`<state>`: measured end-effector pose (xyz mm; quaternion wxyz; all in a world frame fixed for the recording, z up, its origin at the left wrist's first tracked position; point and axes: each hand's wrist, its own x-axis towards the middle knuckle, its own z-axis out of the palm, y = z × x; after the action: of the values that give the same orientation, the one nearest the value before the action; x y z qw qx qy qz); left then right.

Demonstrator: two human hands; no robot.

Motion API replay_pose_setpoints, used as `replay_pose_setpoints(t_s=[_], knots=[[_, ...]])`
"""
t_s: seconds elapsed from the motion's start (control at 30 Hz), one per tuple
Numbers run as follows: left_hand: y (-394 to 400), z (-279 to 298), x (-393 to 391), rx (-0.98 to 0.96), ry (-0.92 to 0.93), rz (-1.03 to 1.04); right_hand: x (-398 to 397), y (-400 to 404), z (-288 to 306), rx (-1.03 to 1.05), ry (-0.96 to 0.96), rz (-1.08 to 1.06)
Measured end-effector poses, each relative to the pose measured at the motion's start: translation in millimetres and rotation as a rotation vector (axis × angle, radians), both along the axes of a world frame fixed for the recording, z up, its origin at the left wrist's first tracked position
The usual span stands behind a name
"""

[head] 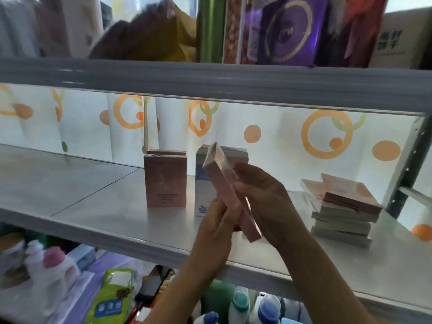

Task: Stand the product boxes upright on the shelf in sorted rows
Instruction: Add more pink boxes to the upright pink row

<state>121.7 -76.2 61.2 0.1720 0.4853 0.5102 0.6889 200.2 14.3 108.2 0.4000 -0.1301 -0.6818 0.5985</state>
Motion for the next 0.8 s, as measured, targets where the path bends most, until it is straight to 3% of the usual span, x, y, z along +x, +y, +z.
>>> replay_pose_setpoints(t_s=[0.17,0.4,0.53,0.67,0.8], knots=[[-23.4,-6.1,-28.4,-0.021,-0.084,0.173,-36.3,-14.7,-9.0,0.213,-0.214,-0.225],[-53.5,-10.5,-85.8,-0.161,-0.16,0.495,-78.9,-29.9,-34.9,0.069,-0.482,-0.112],[-64.6,-27.6,-125.7,-0.127,-0.139,0.548,-96.6,-29.6,-51.9,0.102,-0.445,-0.015],[-67.3,-30.9,-153.3,-0.149,-0.189,0.512,-116.6,-27.9,-70.5,0.186,-0.347,-0.085],[-53.1,-44.8,-172.6,-0.167,-0.12,0.63,-144.0,-26.5,-79.9,0.222,-0.297,-0.136]])
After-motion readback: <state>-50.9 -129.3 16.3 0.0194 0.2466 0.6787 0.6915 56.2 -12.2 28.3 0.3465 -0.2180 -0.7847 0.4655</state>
